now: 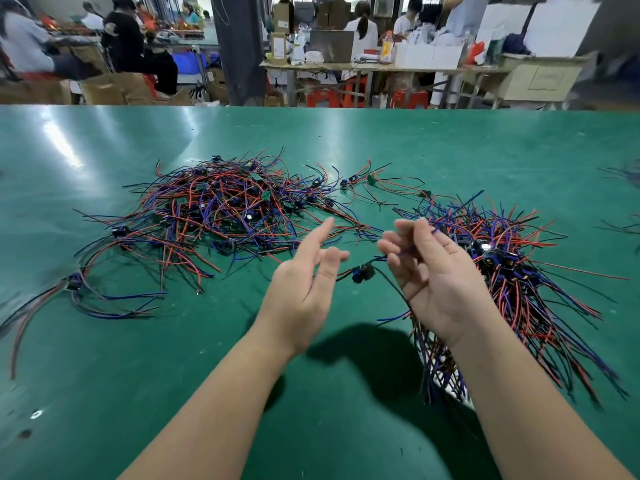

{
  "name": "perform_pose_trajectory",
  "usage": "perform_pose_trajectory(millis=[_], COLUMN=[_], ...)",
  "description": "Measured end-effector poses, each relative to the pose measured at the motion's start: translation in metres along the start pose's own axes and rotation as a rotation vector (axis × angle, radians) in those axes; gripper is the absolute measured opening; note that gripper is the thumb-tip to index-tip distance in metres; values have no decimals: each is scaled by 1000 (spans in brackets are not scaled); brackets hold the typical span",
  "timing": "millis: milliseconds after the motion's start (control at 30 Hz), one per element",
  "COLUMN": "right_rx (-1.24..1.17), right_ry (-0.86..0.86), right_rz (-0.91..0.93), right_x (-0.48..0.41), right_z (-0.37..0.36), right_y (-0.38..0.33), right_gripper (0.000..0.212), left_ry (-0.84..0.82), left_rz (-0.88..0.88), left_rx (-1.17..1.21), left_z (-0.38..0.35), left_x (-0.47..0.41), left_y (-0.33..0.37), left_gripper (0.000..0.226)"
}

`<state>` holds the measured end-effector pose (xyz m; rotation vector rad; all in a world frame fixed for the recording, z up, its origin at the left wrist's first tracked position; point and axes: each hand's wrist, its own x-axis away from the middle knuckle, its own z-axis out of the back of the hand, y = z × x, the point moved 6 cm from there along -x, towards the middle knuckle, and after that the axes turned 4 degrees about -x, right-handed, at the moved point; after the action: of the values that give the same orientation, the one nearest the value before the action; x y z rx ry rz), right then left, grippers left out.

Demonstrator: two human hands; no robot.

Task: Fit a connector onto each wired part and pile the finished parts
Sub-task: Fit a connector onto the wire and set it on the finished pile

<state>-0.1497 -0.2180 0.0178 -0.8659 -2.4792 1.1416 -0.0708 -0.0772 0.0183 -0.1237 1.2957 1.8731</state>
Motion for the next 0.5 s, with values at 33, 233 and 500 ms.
perform_pose_trajectory(millis=[33,233,500], right_rx=[-55,-309,60], right_ry=[14,14,-66], right_rz=[-14,-83,-199], right_x=[1,3,4], right_z=[-2,-6,-1], right_y=[-2,-3,6], right_gripper=[28,43,45], left_ry=[-40,-41,-13], left_rz=[-31,-196,218], left_rx=[35,32,550], left_z=[-3,-15,-15], left_x=[1,6,3], left_y=[1,16,0], left_gripper=[47,41,20])
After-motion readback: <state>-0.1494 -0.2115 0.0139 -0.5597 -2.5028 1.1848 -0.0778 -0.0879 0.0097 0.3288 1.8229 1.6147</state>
